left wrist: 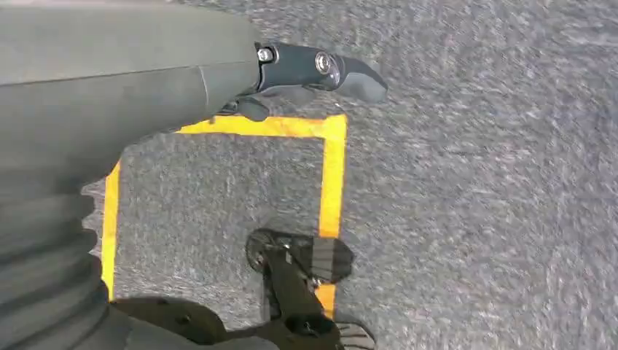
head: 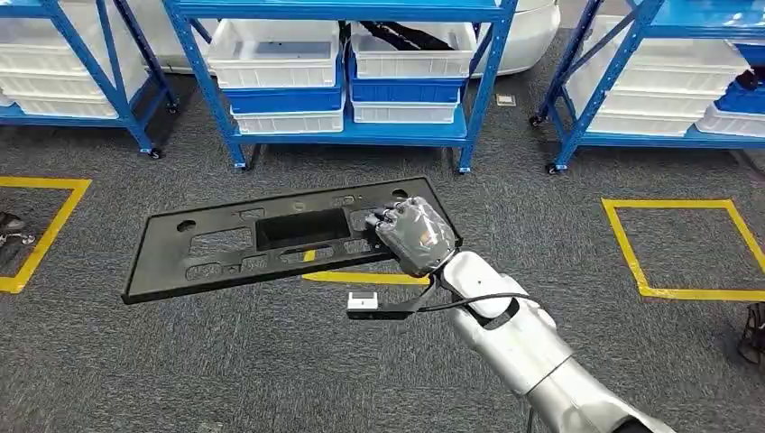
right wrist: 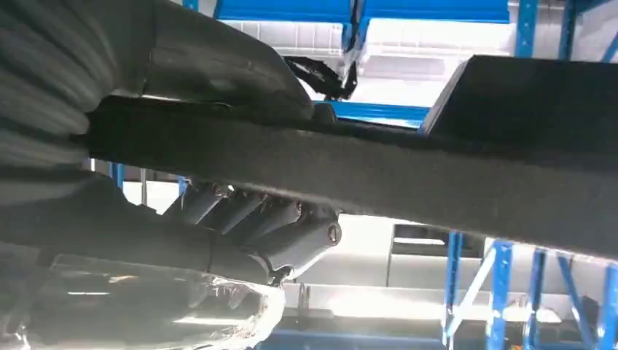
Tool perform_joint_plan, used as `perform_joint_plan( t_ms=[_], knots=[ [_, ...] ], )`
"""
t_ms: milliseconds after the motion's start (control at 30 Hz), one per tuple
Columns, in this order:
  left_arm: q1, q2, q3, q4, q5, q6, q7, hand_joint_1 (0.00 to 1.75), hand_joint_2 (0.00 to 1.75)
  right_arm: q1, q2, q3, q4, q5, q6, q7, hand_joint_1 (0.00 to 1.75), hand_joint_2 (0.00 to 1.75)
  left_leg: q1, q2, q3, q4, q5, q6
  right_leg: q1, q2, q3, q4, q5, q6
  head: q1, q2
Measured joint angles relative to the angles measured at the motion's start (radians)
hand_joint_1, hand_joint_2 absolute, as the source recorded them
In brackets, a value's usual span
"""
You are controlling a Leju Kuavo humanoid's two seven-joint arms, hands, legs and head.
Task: Take the parts from the cabinet and place them on the table.
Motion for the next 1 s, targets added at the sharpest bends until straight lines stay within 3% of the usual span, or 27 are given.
perform_joint_plan(
  t_ms=[33, 67, 133, 167, 200, 233, 300, 333, 367, 400, 433, 467, 500, 667, 733, 767, 933, 967, 1000],
  knots=[
    [0.001, -0.001, 0.000, 0.000, -0.001, 0.000, 0.000, 0.00, 1.75, 0.002, -0.003, -0.002, -0.002, 0.001, 0.004, 0.001, 1.75, 1.75, 0.004, 0.009, -0.002, -0.006, 0.015, 0.010, -0.008, 0.001, -0.021, 0.019, -0.016, -0.001, -0.004, 0.000],
    [0.001, -0.001, 0.000, 0.000, -0.002, 0.001, 0.000, 0.00, 1.75, 0.003, -0.004, -0.003, -0.005, 0.003, 0.006, 0.001, 1.75, 1.75, 0.003, 0.009, -0.014, -0.008, 0.025, 0.019, -0.006, 0.002, -0.040, 0.069, -0.058, -0.009, 0.001, 0.000],
    [0.001, 0.000, 0.000, 0.000, -0.003, 0.002, 0.001, 0.00, 1.75, 0.007, -0.008, -0.004, -0.007, 0.004, 0.011, 0.002, 1.75, 1.75, 0.002, 0.008, -0.040, -0.007, 0.045, 0.023, -0.013, 0.003, -0.101, 0.230, -0.141, -0.017, 0.003, 0.000],
    [0.001, 0.000, 0.000, 0.000, -0.003, 0.002, 0.002, 0.00, 1.75, 0.012, -0.009, -0.004, -0.008, 0.004, 0.011, 0.002, 1.75, 1.75, 0.001, 0.008, -0.053, -0.006, 0.053, 0.022, -0.015, 0.003, -0.121, 0.292, -0.167, -0.015, 0.004, 0.000],
    [0.002, -0.001, 0.000, 0.000, -0.004, 0.002, 0.003, 0.00, 1.75, 0.016, -0.010, -0.005, -0.008, 0.004, 0.011, 0.003, 1.75, 1.75, 0.001, 0.008, -0.063, -0.006, 0.061, 0.020, -0.015, 0.003, -0.119, 0.313, -0.175, -0.007, 0.004, 0.000],
    [0.002, -0.002, 0.000, 0.000, -0.005, 0.002, 0.005, 0.00, 1.75, 0.019, -0.011, -0.004, -0.008, 0.004, 0.011, 0.003, 1.75, 1.75, 0.002, 0.008, -0.074, -0.005, 0.069, 0.016, -0.017, 0.003, -0.090, 0.283, -0.169, 0.001, 0.005, 0.000],
    [0.002, -0.004, 0.000, 0.000, -0.005, 0.002, 0.007, 0.00, 1.75, 0.019, -0.011, -0.005, -0.011, 0.005, 0.011, 0.004, 1.75, 1.75, 0.004, 0.008, -0.088, -0.005, 0.083, 0.006, -0.023, 0.002, 0.038, 0.100, -0.129, 0.019, 0.005, 0.000],
    [0.002, -0.004, 0.000, 0.000, -0.006, 0.002, 0.008, 0.00, 1.75, 0.019, -0.011, -0.005, -0.014, 0.005, 0.011, 0.005, 1.75, 1.75, 0.003, 0.008, -0.090, -0.003, 0.088, -0.001, -0.027, 0.001, 0.097, 0.014, -0.122, 0.022, 0.005, 0.000],
    [0.002, -0.003, 0.000, 0.000, -0.006, 0.003, 0.009, 0.00, 1.75, 0.019, -0.010, -0.005, -0.017, 0.005, 0.011, 0.005, 1.75, 1.75, -0.003, 0.008, -0.094, -0.003, 0.092, -0.008, -0.019, 0.004, 0.098, -0.001, -0.128, 0.010, 0.004, 0.000],
    [0.002, -0.004, 0.000, 0.000, -0.008, 0.003, 0.010, 0.00, 1.75, 0.020, -0.010, -0.006, -0.021, 0.005, 0.011, 0.006, 1.75, 1.75, -0.003, 0.010, -0.094, -0.003, 0.095, -0.013, -0.016, 0.007, 0.097, -0.006, -0.117, -0.002, 0.003, 0.000],
    [0.001, -0.003, 0.000, 0.000, -0.010, 0.004, 0.010, 0.00, 1.75, 0.020, -0.009, -0.007, -0.022, 0.005, 0.011, 0.007, 1.75, 1.75, -0.003, 0.009, -0.097, 0.000, 0.087, -0.009, -0.025, 0.007, 0.102, -0.009, -0.113, -0.006, 0.003, 0.000],
    [0.003, -0.003, 0.000, 0.000, -0.010, 0.005, 0.012, 0.00, 1.75, 0.022, -0.009, -0.008, -0.022, 0.006, 0.012, 0.007, 1.75, 1.75, 0.000, 0.008, -0.098, -0.003, 0.099, 0.017, -0.020, 0.007, 0.102, -0.009, -0.110, -0.011, 0.004, 0.000],
    [0.003, -0.003, 0.000, 0.000, -0.010, 0.006, 0.015, 0.00, 1.75, 0.022, -0.009, -0.008, -0.022, 0.007, 0.013, 0.008, 1.75, 1.75, 0.001, 0.008, -0.098, -0.004, 0.102, 0.021, -0.017, 0.006, 0.101, -0.009, -0.107, -0.016, 0.003, 0.000],
    [0.003, -0.003, 0.000, 0.000, -0.011, 0.006, 0.016, 0.00, 1.75, 0.024, -0.009, -0.009, -0.025, 0.003, 0.013, 0.008, 1.75, 1.75, 0.009, 0.008, -0.097, -0.020, 0.120, 0.002, -0.009, 0.006, 0.093, -0.008, -0.096, -0.033, 0.004, 0.000],
    [0.003, -0.003, 0.000, 0.000, -0.011, 0.008, 0.018, 0.00, 1.75, 0.028, -0.008, -0.016, -0.031, -0.005, 0.013, 0.008, 1.75, 1.75, 0.011, 0.008, -0.098, -0.023, 0.124, -0.004, -0.007, 0.006, 0.091, -0.008, -0.093, -0.037, 0.004, 0.000],
    [0.003, -0.003, 0.000, 0.000, -0.011, 0.009, 0.018, 0.00, 1.75, 0.029, -0.006, -0.017, -0.031, -0.008, 0.013, 0.008, 1.75, 1.75, 0.011, 0.008, -0.103, -0.018, 0.123, -0.004, -0.015, 0.006, 0.090, -0.008, -0.092, -0.034, 0.004, 0.000],
    [0.003, 0.000, 0.000, 0.000, -0.012, 0.010, 0.019, 0.00, 1.75, 0.032, 0.003, -0.027, -0.042, -0.016, 0.013, 0.008, 1.75, 1.75, 0.008, 0.007, -0.100, -0.022, 0.123, 0.001, -0.018, 0.009, 0.091, -0.016, -0.089, -0.028, 0.003, 0.000],
    [0.002, -0.001, 0.000, 0.000, -0.012, 0.010, 0.019, 0.00, 1.75, 0.032, 0.005, -0.030, -0.050, -0.016, 0.013, 0.007, 1.75, 1.75, 0.007, 0.009, -0.086, -0.047, 0.132, 0.013, -0.008, 0.012, 0.099, -0.035, -0.082, -0.019, 0.002, 0.000],
    [0.003, -0.006, 0.000, 0.000, -0.013, 0.010, 0.018, 0.00, 1.75, 0.036, 0.002, -0.034, -0.055, -0.016, 0.013, 0.007, 1.75, 1.75, 0.021, 0.022, -0.057, -0.098, 0.154, 0.012, -0.007, 0.009, 0.100, -0.030, -0.088, -0.021, 0.005, 0.000]
  ],
)
